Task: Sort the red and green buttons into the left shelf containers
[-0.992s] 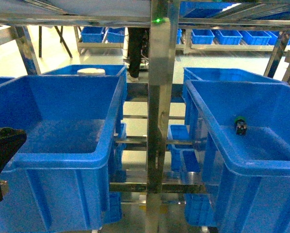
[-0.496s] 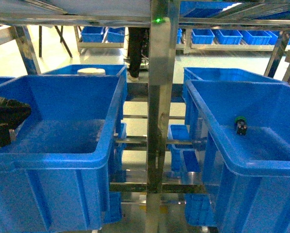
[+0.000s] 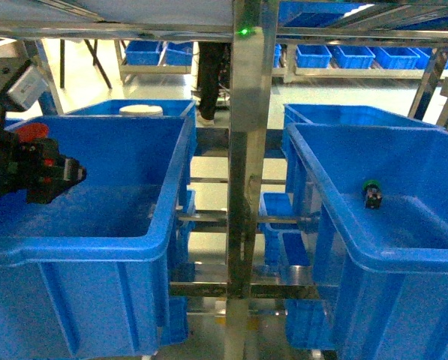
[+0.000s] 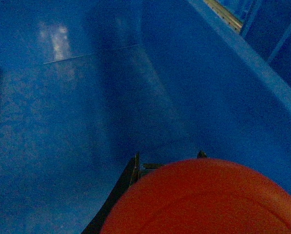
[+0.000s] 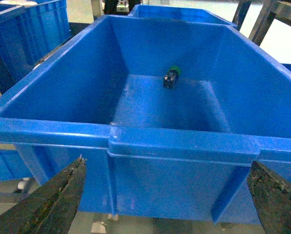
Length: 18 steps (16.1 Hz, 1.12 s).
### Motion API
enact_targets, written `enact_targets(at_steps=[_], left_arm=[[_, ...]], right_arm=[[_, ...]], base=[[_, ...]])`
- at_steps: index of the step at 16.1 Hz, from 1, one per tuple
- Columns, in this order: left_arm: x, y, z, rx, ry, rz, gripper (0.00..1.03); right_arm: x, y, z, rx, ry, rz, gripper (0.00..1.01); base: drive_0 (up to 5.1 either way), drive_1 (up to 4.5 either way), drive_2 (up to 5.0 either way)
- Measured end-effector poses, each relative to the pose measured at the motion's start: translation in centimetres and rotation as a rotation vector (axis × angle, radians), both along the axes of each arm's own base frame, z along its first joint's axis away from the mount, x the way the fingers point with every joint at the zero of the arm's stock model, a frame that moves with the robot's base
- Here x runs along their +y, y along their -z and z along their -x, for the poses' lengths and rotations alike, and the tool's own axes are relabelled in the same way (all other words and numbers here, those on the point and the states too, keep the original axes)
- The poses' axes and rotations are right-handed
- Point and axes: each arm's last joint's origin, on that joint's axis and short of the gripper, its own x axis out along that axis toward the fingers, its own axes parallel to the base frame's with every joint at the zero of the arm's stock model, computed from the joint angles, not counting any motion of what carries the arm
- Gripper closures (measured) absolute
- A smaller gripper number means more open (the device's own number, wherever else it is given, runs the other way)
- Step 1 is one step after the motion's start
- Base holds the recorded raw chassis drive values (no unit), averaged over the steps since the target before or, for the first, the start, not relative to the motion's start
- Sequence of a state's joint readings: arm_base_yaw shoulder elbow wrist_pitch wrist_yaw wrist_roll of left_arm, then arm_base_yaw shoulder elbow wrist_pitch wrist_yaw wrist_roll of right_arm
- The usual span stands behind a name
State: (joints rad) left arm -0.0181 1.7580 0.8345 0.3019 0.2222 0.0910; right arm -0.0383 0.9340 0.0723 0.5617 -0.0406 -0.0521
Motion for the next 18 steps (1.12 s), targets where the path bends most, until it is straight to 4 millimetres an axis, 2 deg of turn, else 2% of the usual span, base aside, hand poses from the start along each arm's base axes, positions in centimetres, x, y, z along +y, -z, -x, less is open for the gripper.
enact_targets(at_steps=[3,5,7,10,12,16,18], left_arm=[[0.3,1.3,-4.2,0.098,0.022,-0.070,0.77],[0.6,2.1,-6.1,0.163,0.006,-0.108,0.76],[1.0,2.4,-7.2,0.209,-0.007,-0.115,0.51],[1.3,2.2,-7.2,0.188,-0.023,-0.102,0.22],[1.2,2.1,-6.0,0.164,-0.031,-0.078,0.03],[1.7,0.2,-1.3,0.012,-0.095,-0.038,0.05],[2.2,0.2,1.6,-0.034,-0.124,0.001,0.05]], right_arm=[[0.0,0.0,0.0,0.000,0.000,0.000,0.03],[0.0,0.0,0.0,0.000,0.000,0.000,0.03],[0.0,0.0,0.0,0.000,0.000,0.000,0.03],[0.0,0.0,0.0,0.000,0.000,0.000,0.03],[0.0,0.0,0.0,0.000,0.000,0.000,0.03],[0.0,0.0,0.0,0.000,0.000,0.000,0.03],[0.0,0.0,0.0,0.000,0.000,0.000,0.03]], base=[[0.0,0.00,0.0],[0.0,0.00,0.0],[0.0,0.00,0.0],[0.0,0.00,0.0],[0.0,0.00,0.0],[0.0,0.00,0.0],[0.0,0.00,0.0]])
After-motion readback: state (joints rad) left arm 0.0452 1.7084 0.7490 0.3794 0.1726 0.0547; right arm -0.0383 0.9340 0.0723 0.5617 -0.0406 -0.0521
